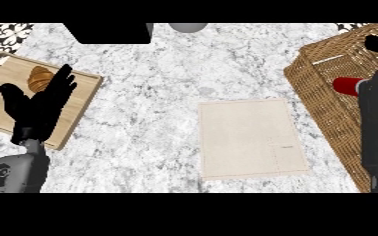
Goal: Pick the can from the placemat and place it in the basket
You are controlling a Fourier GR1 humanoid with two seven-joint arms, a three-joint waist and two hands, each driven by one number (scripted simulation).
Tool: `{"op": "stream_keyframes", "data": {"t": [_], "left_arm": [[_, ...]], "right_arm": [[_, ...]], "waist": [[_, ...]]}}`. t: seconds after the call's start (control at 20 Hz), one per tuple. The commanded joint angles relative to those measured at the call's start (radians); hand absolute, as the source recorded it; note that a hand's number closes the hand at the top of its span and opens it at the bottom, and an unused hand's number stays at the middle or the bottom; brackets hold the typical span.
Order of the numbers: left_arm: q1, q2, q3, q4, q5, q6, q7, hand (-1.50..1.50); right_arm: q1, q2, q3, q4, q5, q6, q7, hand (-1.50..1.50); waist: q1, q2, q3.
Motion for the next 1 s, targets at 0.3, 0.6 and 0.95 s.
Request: {"op": "stream_keyframes", "data": {"t": [0.3, 0.6, 0.95], "left_arm": [[0.037, 0.004, 0.024, 0.012, -0.004, 0.012, -0.019, 0.0], [0.028, -0.005, 0.023, 0.03, 0.0, 0.007, -0.033, 0.0], [0.048, 0.01, 0.033, -0.026, 0.009, 0.003, -0.006, 0.0]], "right_arm": [[0.165, 0.076, -0.146, -0.466, -0.069, -0.106, 0.082, -1.5], [0.455, 0.244, -0.098, -0.912, -0.204, 0.042, 0.055, -1.5], [0.858, 0.297, -0.054, -1.294, -0.446, 0.226, 0.03, -1.5]], "waist": [[-0.045, -0.015, -0.001], [-0.049, -0.013, -0.001], [-0.043, -0.012, 0.0]]}}
